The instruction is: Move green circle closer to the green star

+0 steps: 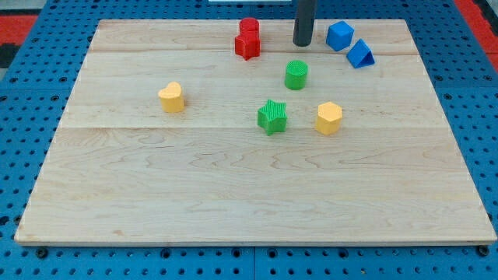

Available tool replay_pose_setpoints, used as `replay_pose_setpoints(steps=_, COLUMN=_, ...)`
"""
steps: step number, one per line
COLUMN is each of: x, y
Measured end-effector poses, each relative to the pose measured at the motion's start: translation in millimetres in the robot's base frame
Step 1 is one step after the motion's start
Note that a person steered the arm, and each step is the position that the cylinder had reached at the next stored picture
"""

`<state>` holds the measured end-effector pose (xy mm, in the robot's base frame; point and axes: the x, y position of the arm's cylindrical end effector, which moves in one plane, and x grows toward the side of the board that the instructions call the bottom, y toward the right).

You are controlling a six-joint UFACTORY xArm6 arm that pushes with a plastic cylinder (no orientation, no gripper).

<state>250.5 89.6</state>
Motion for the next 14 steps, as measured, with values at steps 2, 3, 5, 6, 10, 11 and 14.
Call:
replay_pose_setpoints(steps=2, x=13.8, y=6.3)
replay_pose_setpoints(steps=3, x=34.7, y=8.5)
replay_pose_setpoints(steps=5, x=85.9, y=-5.1)
replay_pose_setpoints(steps=6, x=113.3, y=-33.1)
replay_pose_setpoints(steps=10, x=135.5, y=-64.5)
replay_pose_setpoints(steps=11, x=139.2, y=-55.9)
replay_pose_setpoints(steps=14, x=121.6, y=33.6)
